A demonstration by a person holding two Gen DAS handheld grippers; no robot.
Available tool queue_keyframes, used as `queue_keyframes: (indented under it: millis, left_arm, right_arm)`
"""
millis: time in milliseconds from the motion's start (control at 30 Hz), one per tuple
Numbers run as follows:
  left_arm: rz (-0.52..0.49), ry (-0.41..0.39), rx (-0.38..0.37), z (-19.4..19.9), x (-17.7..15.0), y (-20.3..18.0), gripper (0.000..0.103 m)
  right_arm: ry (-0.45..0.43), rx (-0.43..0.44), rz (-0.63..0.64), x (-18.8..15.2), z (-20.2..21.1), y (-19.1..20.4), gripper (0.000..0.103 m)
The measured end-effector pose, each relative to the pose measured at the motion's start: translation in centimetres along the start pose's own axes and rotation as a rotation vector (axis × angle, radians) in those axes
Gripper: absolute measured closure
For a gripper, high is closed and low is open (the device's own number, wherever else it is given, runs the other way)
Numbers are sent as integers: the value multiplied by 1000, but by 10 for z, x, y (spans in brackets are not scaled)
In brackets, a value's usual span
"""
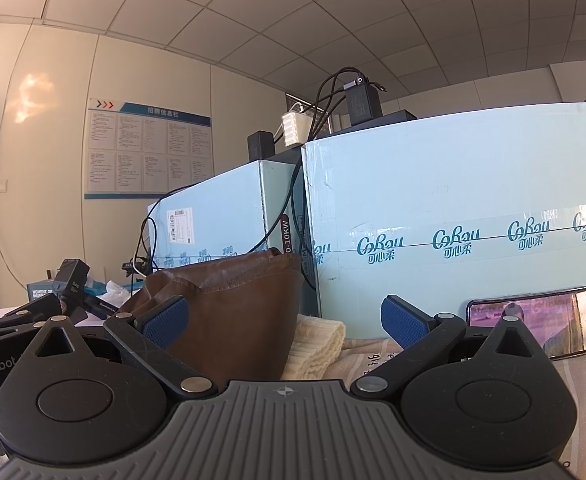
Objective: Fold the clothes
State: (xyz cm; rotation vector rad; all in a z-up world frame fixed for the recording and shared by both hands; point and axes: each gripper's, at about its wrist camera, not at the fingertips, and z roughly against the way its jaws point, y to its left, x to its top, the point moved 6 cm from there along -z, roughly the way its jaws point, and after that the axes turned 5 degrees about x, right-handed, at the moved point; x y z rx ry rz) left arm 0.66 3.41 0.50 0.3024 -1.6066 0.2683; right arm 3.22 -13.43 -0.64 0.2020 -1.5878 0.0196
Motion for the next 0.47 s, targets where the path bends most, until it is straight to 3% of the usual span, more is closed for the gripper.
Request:
queue_keyframes:
  millis: [467]
  left_arm:
    - [32,9,-48,-2,-1,1,0]
  right_arm:
    - [2,-2,-8,-1,-1,0,0]
